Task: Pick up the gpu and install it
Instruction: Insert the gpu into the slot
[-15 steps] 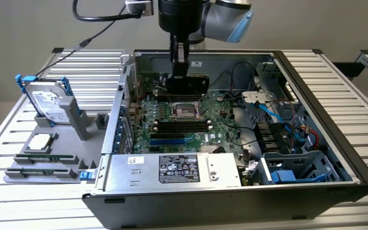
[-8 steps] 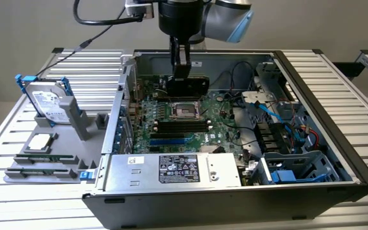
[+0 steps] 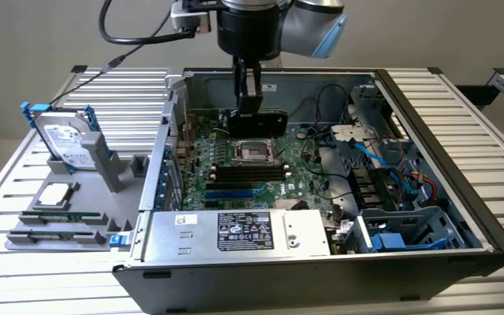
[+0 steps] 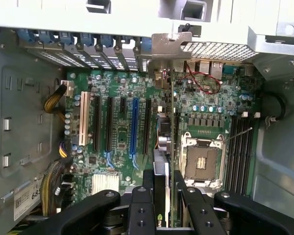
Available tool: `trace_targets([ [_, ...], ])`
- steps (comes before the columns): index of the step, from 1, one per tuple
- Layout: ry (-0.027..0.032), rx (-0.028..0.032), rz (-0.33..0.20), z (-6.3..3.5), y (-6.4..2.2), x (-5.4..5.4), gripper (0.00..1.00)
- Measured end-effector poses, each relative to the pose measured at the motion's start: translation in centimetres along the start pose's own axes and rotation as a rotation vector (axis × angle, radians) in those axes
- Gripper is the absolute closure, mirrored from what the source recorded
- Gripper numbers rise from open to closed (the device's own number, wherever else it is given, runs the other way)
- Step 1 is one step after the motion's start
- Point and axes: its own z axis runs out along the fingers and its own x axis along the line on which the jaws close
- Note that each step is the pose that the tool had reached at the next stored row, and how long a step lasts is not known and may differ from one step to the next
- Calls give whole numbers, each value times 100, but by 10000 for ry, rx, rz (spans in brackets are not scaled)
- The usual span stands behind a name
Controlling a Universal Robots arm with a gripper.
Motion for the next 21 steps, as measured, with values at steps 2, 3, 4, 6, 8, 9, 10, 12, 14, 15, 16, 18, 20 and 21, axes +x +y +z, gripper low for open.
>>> trace_targets([
  [2, -2, 1, 5, 13, 1, 19, 73],
  [3, -2, 1, 17, 23, 2, 24, 73],
  [4, -2, 2, 32, 32, 2, 28, 73],
  [6, -1, 2, 56, 54, 2, 32, 73],
  [8, 3, 2, 62, 68, 3, 35, 73],
  [9, 16, 0, 62, 71, 2, 38, 73],
  [10, 27, -3, 62, 73, 3, 40, 73],
  [12, 28, -5, 63, 87, 3, 45, 73],
  [14, 28, -5, 73, 108, 3, 45, 73],
  [15, 28, -5, 78, 116, 3, 45, 73],
  [16, 30, -7, 81, 119, 3, 45, 73],
  [18, 27, -5, 88, 129, 3, 46, 73],
  [20, 28, -5, 126, 147, 7, 46, 73],
  [21, 27, -5, 158, 158, 8, 46, 73],
])
